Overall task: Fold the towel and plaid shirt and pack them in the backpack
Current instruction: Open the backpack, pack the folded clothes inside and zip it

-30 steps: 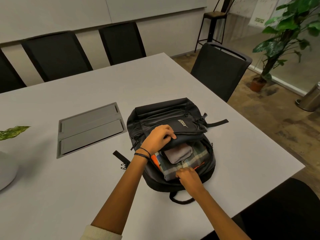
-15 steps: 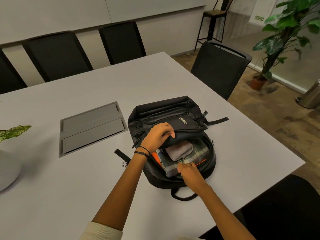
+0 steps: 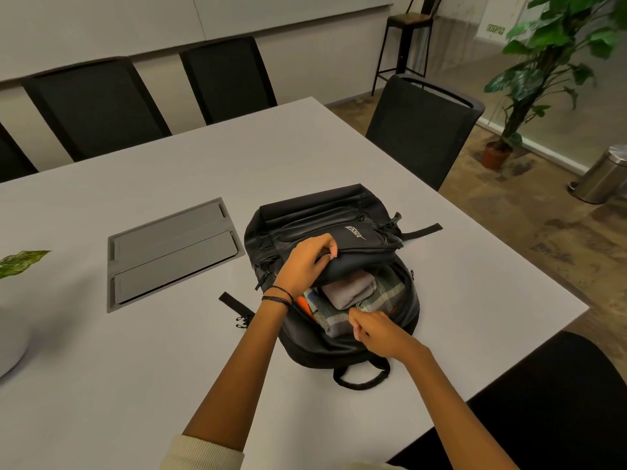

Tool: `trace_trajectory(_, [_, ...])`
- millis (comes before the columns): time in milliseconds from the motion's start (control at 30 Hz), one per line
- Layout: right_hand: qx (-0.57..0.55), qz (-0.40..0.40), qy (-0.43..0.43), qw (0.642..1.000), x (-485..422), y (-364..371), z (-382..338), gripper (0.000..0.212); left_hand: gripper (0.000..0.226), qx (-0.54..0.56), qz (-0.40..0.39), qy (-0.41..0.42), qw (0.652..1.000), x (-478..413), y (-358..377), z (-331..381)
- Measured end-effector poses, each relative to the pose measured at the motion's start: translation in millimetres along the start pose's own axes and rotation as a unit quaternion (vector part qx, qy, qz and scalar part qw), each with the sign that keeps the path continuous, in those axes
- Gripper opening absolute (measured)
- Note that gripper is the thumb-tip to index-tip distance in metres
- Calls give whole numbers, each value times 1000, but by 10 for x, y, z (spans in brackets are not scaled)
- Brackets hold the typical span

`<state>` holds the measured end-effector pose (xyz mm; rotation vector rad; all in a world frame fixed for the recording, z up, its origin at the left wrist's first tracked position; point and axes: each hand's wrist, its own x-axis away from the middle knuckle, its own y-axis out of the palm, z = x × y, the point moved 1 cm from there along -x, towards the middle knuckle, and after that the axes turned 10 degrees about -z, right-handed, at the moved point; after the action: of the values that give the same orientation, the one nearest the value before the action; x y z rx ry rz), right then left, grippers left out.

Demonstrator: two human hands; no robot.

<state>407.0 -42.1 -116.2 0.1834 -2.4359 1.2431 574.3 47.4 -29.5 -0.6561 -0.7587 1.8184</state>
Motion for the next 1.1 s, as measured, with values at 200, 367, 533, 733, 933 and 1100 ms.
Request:
trace_trajectory(200, [-65, -61, 17, 996, -4, -115, 55, 19, 7, 10, 4, -7, 1000, -25, -36, -8])
trace_trajectory(367, [-33, -71, 35, 996, -72, -59, 35, 21, 4, 16, 3, -14, 1000, -46, -112, -43])
trace_trajectory(533, [27, -4, 40, 999, -162, 7, -103, 17, 6, -13, 20, -26, 999, -45, -145, -86])
trace_trajectory(733, [-26, 7, 47, 999, -240, 109, -205, 5, 5, -22, 23, -28, 999, -45, -135, -80])
trace_trajectory(933, [-109, 19, 36, 993, -241, -25, -192, 39, 6, -21, 37, -27, 999, -50, -139, -54])
trace_trajectory(1100, [-166, -30, 4, 986, -224, -100, -145, 17, 5, -27, 33, -32, 999, -45, -132, -53])
